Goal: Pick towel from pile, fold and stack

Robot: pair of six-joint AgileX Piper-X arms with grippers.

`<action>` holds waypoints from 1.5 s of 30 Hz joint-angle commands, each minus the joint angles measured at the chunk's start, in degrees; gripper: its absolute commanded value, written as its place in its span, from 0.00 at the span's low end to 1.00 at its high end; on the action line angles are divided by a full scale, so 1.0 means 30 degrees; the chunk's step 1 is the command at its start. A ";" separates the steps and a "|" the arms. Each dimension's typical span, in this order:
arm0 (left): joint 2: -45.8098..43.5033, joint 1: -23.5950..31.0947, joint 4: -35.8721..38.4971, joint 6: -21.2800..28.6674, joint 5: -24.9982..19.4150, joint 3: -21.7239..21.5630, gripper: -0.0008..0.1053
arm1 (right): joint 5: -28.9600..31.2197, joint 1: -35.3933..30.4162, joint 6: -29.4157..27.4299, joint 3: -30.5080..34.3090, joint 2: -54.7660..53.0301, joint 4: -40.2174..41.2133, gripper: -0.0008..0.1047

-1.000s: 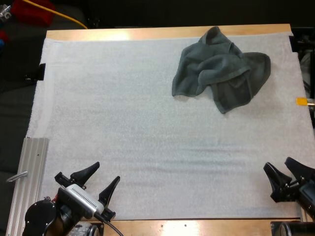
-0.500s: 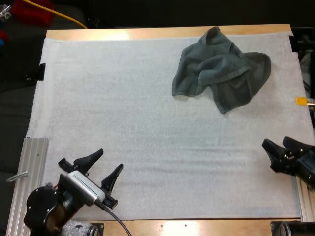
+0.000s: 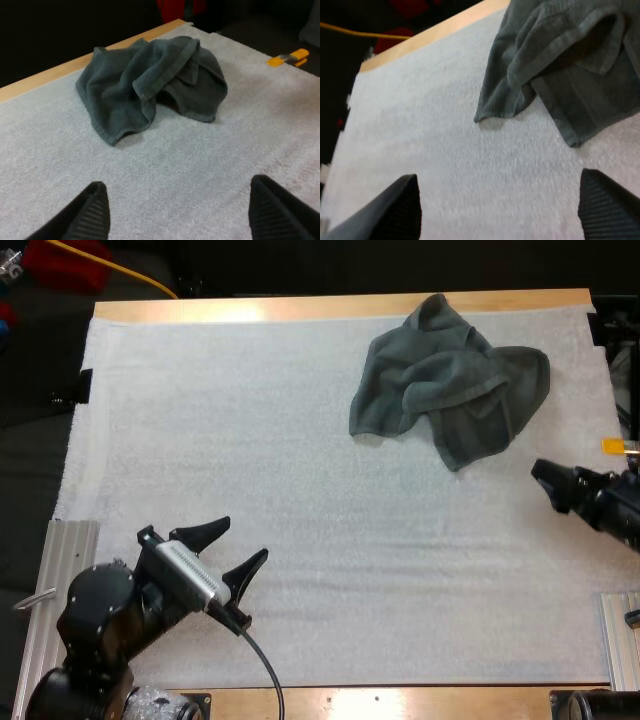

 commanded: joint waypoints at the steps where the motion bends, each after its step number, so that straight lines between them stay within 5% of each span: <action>1: 0.0342 -0.0063 -0.0222 -0.0140 -0.0112 -0.0343 0.56 | -0.0152 0.0206 0.0391 -0.0320 0.0390 -0.0554 0.62; 14: 0.1439 -0.0063 -0.0258 -0.0140 -0.0112 -0.0596 0.56 | 0.5461 0.5394 0.4600 -0.1732 0.6264 -0.4202 0.60; 39: 0.1439 -0.0063 -0.0204 -0.0140 0.0892 -0.0596 0.56 | 0.5971 0.5092 1.3178 -0.1837 1.5469 -1.3180 0.58; 45: 0.1439 -0.0063 -0.0204 -0.0140 0.1458 -0.0596 0.56 | 0.5971 0.4457 1.3950 -0.2033 1.7065 -1.5210 0.58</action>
